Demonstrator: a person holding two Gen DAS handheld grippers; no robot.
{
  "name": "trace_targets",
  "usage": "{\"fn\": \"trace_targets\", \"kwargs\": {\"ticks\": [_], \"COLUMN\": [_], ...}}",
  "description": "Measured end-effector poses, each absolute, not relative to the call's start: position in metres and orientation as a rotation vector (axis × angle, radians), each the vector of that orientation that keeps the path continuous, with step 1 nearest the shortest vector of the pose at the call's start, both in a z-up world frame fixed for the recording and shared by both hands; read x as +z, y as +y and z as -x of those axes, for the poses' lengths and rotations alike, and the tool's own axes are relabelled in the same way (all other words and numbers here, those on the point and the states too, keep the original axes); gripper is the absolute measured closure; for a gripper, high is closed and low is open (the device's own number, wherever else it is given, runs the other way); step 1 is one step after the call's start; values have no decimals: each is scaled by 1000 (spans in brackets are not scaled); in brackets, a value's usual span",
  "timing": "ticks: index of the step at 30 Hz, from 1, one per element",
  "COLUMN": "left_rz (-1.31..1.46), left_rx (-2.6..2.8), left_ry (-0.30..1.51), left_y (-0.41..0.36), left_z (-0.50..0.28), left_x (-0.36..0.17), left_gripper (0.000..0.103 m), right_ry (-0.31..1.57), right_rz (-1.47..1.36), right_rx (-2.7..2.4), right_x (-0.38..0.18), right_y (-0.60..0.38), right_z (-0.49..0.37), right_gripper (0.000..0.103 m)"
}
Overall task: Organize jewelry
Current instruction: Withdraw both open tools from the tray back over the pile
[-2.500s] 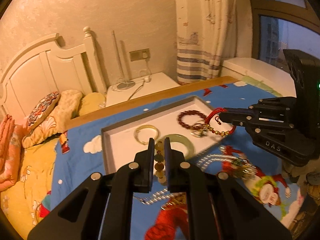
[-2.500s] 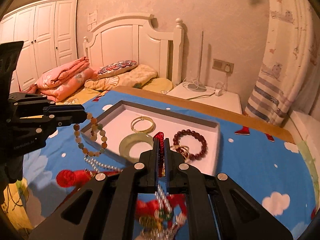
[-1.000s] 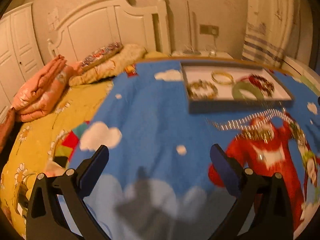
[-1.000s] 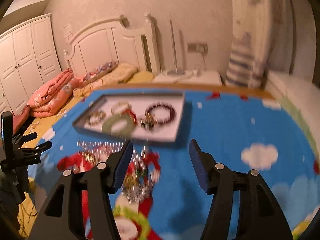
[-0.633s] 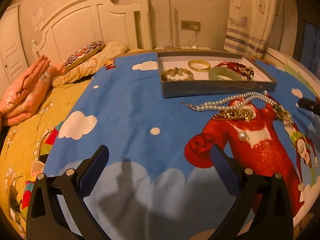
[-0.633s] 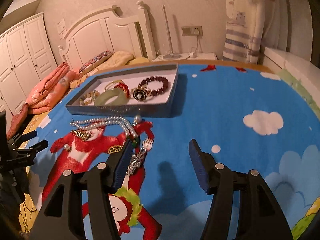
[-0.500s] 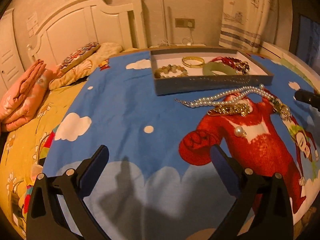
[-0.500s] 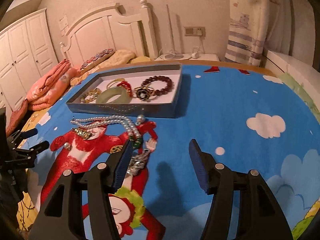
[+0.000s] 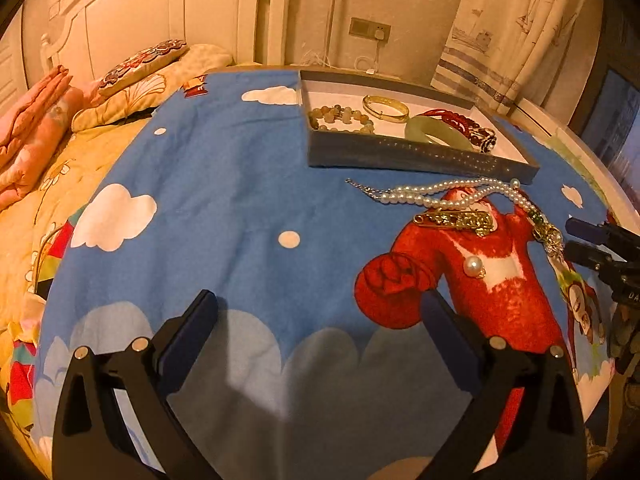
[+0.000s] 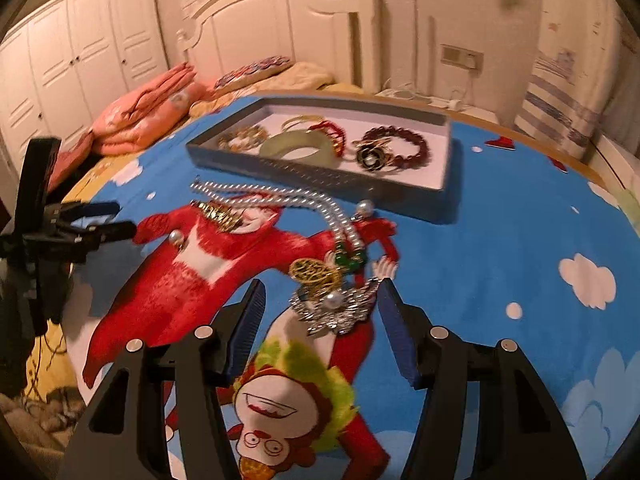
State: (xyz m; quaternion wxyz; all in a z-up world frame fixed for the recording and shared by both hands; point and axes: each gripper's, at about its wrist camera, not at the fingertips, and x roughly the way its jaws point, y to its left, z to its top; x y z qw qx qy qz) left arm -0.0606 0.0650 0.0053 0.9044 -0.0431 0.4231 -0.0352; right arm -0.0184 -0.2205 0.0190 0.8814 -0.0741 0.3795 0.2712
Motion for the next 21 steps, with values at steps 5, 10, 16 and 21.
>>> {"fn": "trace_targets", "kwargs": {"ticks": [5,10,16,21], "left_rz": [91,98,101,99], "left_rx": [-80,-86,-89,-88], "left_ry": [874,872,869,870], "left_y": [65,65,65,65], "left_z": [61,61,62,62], "left_x": [6,6,6,6], "left_gripper": [3,3,3,3], "right_ry": [825,886,876,870], "right_rz": [151,225,243,239], "right_rx": [563,538,509,502], "right_x": [15,5,5,6], "right_y": [-220,-206,-205,-214], "right_z": [13,6,4,8], "right_gripper": [46,35,49,57]}}
